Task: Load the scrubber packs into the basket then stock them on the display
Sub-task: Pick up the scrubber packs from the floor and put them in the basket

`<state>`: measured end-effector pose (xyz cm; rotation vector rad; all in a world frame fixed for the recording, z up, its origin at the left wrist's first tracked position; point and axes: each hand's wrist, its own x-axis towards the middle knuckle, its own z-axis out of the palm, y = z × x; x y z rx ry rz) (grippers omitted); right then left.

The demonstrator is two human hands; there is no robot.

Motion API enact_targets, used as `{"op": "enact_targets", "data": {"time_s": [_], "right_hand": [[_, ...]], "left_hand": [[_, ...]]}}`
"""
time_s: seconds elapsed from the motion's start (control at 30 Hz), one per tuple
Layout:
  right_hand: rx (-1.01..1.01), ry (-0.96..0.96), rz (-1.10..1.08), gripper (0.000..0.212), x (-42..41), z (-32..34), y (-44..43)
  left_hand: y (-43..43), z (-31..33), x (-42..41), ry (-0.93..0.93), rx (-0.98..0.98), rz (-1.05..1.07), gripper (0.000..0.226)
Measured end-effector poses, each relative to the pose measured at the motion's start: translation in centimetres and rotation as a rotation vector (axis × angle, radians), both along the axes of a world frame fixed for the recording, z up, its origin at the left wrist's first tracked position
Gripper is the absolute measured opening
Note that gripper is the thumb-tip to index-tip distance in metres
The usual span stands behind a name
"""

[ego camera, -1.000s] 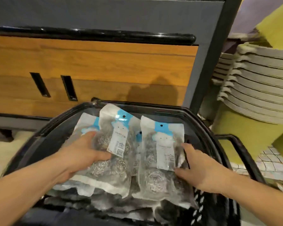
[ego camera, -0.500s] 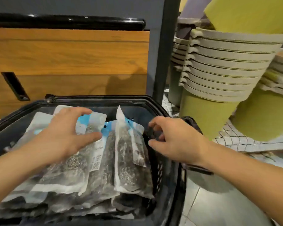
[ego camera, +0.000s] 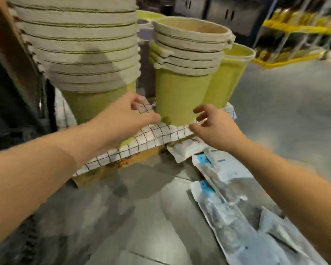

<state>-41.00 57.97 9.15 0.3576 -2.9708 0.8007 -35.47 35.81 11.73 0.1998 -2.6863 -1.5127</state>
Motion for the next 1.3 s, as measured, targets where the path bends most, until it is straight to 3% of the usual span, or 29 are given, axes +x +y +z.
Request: {"op": "enact_targets", "data": {"time_s": [0.2, 0.4, 0.53, 0.7, 0.9, 1.1, 1.3], "right_hand": [[0.227, -0.234, -0.190, 0.061, -4.8, -11.4, 11.8], [0.383, -0.475, -0.283, 0.093, -8.9, -22.0, 17.6], [0.386, -0.501, -0.304, 0.110, -11.6, -25.8, 18.2], [0.346, -0.603, -0.346, 0.119, -14.2, -28.5, 17.7], [0.365, -0.609, -0.355, 0.103, -14.3, -29.2, 17.9], [0.337, -0.621, -0.223, 0.094, -13.0, -27.3, 19.9], [0.282, -0.715, -0.230, 0.078, -9.7, -23.2, 21.0]], "left_hand": [[8.0, -9.3, -4.9, -0.221, 0.026, -0.028, 0.054], [12.3, -18.4, -7.7, -0.437, 0.060, 0.049, 0.056], [17.1, -24.7, -7.9, -0.611, 0.280, 0.125, 0.054], [24.2, -29.5, -9.0, -0.777, 0.559, 0.224, 0.068], [28.5, -33.2, -10.0, -0.813, 0.609, 0.305, 0.067], [28.6, -32.2, -9.7, -0.757, 0.701, 0.341, 0.038], [26.9, -29.6, -7.6, -0.719, 0.894, 0.255, 0.046]]}}
